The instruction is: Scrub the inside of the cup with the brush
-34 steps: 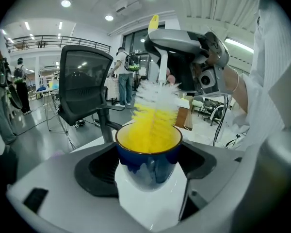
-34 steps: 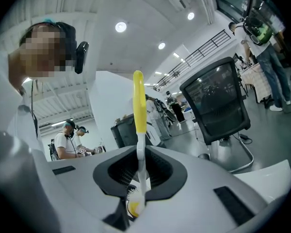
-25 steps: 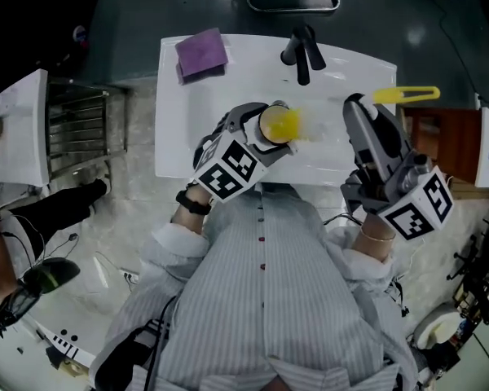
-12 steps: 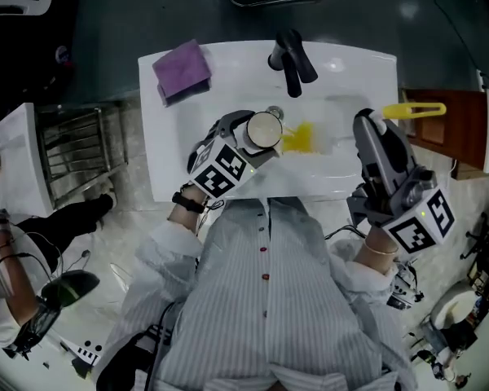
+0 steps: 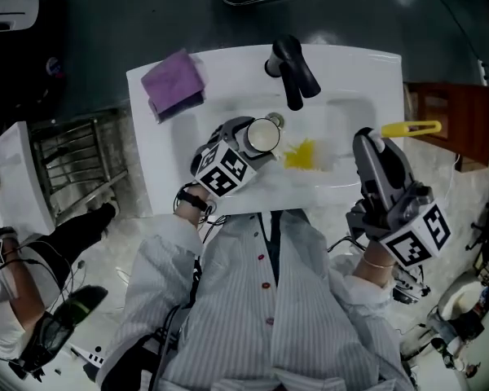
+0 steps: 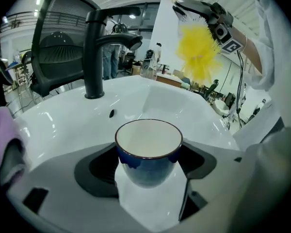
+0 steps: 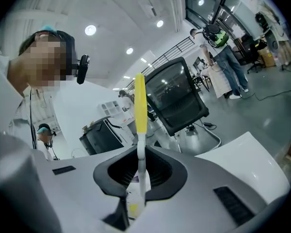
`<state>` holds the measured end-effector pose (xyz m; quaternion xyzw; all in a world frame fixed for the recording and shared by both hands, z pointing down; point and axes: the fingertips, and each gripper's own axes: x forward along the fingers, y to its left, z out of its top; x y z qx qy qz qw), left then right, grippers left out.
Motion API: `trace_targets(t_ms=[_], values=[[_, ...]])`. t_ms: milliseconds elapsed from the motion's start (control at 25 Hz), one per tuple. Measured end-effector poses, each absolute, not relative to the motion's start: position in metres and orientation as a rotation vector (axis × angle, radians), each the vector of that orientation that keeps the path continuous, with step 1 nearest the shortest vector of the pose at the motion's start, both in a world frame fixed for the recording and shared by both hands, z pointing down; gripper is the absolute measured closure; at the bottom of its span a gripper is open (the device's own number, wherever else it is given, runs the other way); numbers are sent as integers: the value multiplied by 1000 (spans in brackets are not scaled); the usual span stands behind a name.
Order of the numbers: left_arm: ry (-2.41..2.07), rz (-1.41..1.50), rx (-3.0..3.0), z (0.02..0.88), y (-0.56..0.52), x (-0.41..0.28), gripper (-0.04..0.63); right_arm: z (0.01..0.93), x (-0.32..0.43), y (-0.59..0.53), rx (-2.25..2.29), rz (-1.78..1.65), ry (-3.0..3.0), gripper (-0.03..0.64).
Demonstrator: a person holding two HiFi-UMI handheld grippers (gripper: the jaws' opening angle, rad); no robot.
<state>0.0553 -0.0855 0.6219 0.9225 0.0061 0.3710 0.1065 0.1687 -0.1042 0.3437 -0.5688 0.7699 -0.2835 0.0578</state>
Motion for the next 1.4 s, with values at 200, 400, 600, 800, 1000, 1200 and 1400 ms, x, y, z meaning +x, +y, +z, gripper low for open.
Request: trace_targets(t_ms=[200, 400, 600, 800, 1000, 1200, 1400], values=[[30, 1096, 2724, 642, -90, 59, 210, 356, 174, -100, -1756, -890, 2305, 557], [39, 1112, 2720, 656, -93, 59, 210, 365, 177, -98, -1769, -915, 2288, 558], [57, 1112, 2720, 663, -92, 59, 210, 370, 176, -98, -1764, -934, 2290, 557], [68, 1104, 2707, 662, -93, 58, 210, 370, 173, -100, -1754, -938, 2296, 557], [69, 1127, 2683, 661, -91, 51, 210, 366, 167, -102, -1730, -935, 2312, 557], [72, 1165, 2700, 662, -89, 45, 210, 365, 157, -103, -1702, -937, 2335, 557], [105, 1228, 2693, 666, -80, 43, 210, 365, 152, -102, -1681, -938, 2348, 557]])
